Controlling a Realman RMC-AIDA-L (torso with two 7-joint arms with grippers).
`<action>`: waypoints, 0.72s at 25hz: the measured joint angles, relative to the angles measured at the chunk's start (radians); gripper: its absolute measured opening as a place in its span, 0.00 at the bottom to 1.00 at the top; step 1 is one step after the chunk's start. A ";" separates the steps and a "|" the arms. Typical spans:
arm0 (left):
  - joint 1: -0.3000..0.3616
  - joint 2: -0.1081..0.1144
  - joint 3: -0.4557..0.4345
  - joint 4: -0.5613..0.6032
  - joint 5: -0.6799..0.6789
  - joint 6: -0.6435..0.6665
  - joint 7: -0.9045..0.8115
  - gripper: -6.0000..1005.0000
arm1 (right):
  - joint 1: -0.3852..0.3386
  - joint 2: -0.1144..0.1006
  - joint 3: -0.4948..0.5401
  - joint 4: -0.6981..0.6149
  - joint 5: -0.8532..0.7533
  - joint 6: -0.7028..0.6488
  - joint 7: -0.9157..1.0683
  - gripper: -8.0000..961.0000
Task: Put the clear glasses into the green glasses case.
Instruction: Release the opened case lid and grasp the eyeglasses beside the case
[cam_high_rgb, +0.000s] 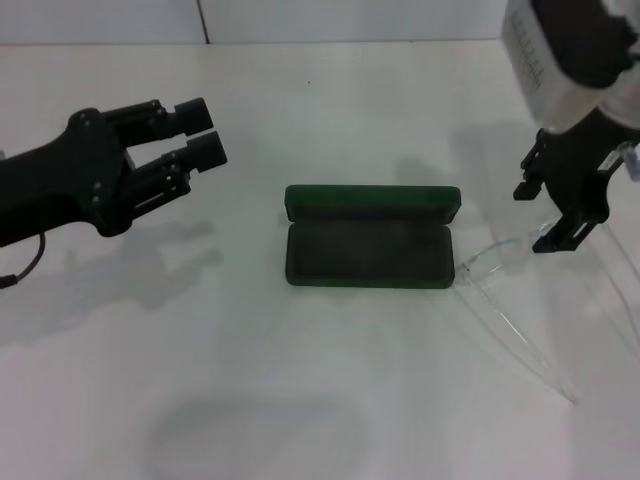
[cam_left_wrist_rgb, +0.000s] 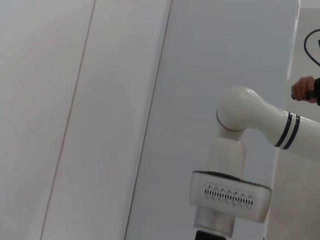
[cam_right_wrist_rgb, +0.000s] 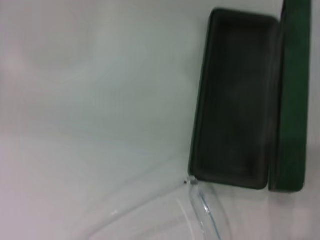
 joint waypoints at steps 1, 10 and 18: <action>0.000 0.000 0.000 -0.005 0.002 0.000 0.004 0.40 | 0.002 0.001 -0.014 0.015 0.001 0.016 -0.001 0.71; -0.004 0.001 -0.001 -0.014 0.007 -0.006 0.009 0.40 | 0.036 0.008 -0.079 0.169 0.005 0.118 -0.010 0.70; -0.007 0.003 -0.002 -0.050 0.007 -0.007 0.038 0.40 | 0.039 0.008 -0.088 0.208 0.005 0.162 -0.010 0.66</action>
